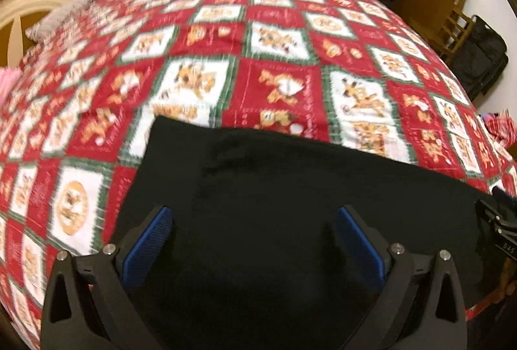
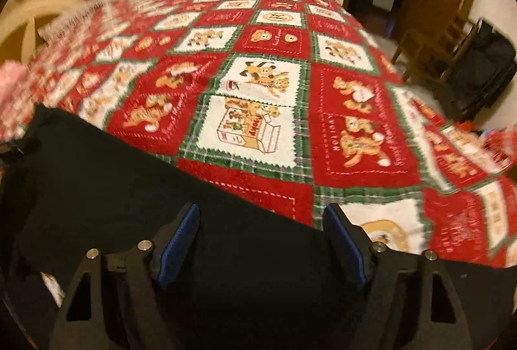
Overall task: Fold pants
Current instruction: 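Grasp the black pants with the right tool while the left tool grasps them too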
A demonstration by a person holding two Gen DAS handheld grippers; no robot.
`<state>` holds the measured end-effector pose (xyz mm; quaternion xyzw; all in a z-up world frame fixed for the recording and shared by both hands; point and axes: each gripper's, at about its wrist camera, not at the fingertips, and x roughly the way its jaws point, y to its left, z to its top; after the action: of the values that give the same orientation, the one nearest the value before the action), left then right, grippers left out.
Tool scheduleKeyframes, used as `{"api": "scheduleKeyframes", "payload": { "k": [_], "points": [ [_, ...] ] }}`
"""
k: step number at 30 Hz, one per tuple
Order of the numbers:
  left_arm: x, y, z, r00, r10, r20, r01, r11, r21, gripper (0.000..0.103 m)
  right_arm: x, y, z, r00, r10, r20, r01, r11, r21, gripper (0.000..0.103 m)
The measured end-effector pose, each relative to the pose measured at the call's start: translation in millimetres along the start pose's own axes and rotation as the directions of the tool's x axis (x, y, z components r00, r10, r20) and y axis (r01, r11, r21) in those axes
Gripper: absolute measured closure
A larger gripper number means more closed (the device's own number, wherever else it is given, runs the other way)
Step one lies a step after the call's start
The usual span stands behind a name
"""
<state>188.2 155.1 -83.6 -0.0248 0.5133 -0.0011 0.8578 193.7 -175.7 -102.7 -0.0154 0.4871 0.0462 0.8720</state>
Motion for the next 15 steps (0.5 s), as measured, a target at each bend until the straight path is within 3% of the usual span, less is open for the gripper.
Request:
{"api": "scheduleKeyframes", "payload": {
  "k": [3,8,15],
  "points": [
    [11,2,-2,0.999,0.032,-0.012,-0.032,0.999,-0.003,0.000,-3,4,-3,0.999,0.037,0.010,-0.036,0.998,-0.046,0.045],
    [11,0,-3,0.998,0.062,-0.003,-0.062,0.998,0.019,0.000,-10,20,-6,0.998,0.061,-0.003,-0.061,0.990,-0.131,0.093],
    [-15,34,-2,0.996,-0.083,-0.014,0.081,0.988,-0.130,0.000,-58,42,-28,0.993,0.083,0.077,-0.063,0.969,-0.237,0.098]
  ]
}}
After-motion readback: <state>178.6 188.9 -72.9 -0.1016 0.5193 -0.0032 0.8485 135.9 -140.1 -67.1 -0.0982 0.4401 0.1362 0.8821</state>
